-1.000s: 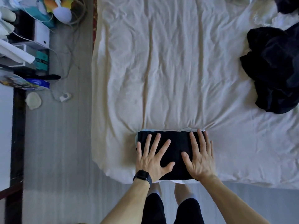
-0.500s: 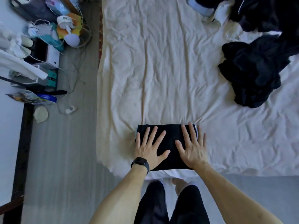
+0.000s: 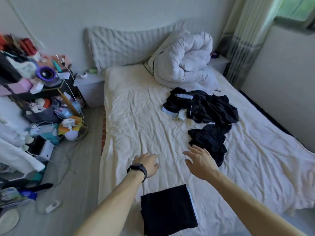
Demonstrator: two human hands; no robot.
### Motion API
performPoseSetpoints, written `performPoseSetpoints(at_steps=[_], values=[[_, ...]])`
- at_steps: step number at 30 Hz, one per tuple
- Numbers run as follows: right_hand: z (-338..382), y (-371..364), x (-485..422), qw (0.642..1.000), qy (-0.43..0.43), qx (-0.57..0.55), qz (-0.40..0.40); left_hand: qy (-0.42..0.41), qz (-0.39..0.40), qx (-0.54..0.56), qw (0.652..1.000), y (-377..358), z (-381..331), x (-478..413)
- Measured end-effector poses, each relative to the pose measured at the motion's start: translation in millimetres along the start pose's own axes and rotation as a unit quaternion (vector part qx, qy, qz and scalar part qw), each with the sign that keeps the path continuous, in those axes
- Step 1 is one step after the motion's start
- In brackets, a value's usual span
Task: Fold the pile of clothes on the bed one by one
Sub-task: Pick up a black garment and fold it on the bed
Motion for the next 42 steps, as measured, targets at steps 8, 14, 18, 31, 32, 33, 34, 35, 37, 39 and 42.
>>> performPoseSetpoints(at_steps=[8,14,18,31,32,33,34,35,37,39,42], values=[[50,193,38,0.957,0.023,0.066,-0.283,-0.073,-0.215,0.041,0.973,191,-7,54],[93,274,98,0.924,0.034,0.074,-0.374,-0.114,-0.343,0.067,0.930,281,-3,137],[126,312,139,0.894,0.059,0.090,-0.435,-0.124,-0.401,0.082,0.904,310,13,197],[221,297,167,0.881,0.122,0.105,-0.445,-0.039,-0.425,0.093,0.899,301,115,308],[230,290,164,0.881,0.129,0.100,-0.445,-0.028,-0.426,0.096,0.899,297,131,314],[241,285,162,0.878,0.134,0.093,-0.450,-0.017,-0.428,0.097,0.898,295,147,320],[253,280,160,0.876,0.135,0.087,-0.455,-0.009,-0.433,0.096,0.896,293,164,327],[265,274,158,0.875,0.136,0.082,-0.457,-0.003,-0.441,0.094,0.893,291,180,333],[289,260,149,0.879,0.145,0.073,-0.448,0.010,-0.448,0.086,0.890,285,212,342],[315,243,135,0.884,0.156,0.069,-0.434,0.029,-0.440,0.075,0.894,275,247,345],[357,217,106,0.890,0.167,0.063,-0.419,0.055,-0.427,0.064,0.900,260,301,341]])
Point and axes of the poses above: each hand's wrist, its own x-axis away from the middle knuckle, its own y-axis out of the back of the hand, z = x × y, the point moved 9 cm from there along -x, towards the middle knuckle, and after that the axes turned 15 degrees about y, right-handed, at the moved point
